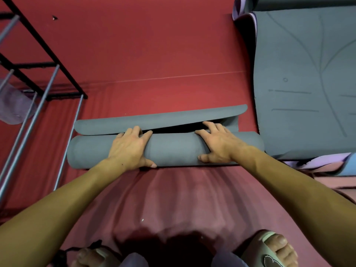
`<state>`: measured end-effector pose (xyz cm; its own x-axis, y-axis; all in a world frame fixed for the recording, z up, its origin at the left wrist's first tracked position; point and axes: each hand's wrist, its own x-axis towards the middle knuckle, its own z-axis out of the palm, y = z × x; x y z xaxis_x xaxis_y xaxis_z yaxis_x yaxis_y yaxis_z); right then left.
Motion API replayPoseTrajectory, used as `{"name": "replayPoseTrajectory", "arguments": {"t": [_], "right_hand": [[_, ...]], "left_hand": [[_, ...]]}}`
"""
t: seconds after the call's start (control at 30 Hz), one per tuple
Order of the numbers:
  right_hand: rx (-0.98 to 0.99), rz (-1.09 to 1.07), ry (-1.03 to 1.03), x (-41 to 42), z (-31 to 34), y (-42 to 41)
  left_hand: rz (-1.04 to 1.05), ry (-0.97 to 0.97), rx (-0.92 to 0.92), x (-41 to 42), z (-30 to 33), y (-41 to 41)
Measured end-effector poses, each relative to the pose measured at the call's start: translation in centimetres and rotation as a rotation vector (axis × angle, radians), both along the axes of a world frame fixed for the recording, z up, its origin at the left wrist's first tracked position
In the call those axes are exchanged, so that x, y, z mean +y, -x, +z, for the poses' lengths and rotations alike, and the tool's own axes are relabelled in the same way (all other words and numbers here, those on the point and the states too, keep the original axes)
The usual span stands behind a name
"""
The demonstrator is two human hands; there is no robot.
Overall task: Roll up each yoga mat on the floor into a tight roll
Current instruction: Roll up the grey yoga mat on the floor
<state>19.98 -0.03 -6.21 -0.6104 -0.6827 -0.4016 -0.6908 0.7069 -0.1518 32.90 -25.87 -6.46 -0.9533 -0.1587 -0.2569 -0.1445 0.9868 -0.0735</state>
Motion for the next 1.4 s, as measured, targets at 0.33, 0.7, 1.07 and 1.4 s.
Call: {"name": "replayPoseTrajectory", "arguments": {"t": [0.33, 0.7, 1.07, 1.4], "right_hand": [[0.193, 0.001, -0.013, -0.4, -2.2, 0.6], [0.390, 0.022, -0.075, -0.9, -3.1, 0.7], [-0.155, -0.027, -0.122, 1.7, -0.3, 0.2], [-0.096, -0.122, -0.038, 1.8, 1.0, 1.1]], "left_hand": [[-0.012, 0.020, 0.109, -1.1, -0.2, -0.2], [-0.035, 0.197, 0.122, -2.0, -2.2, -0.4], [-0.117, -0.106, -0.219, -3.7, 1.5, -0.8], [-0.005, -0.160, 0.021, -4.5, 1.1, -1.5]]}}
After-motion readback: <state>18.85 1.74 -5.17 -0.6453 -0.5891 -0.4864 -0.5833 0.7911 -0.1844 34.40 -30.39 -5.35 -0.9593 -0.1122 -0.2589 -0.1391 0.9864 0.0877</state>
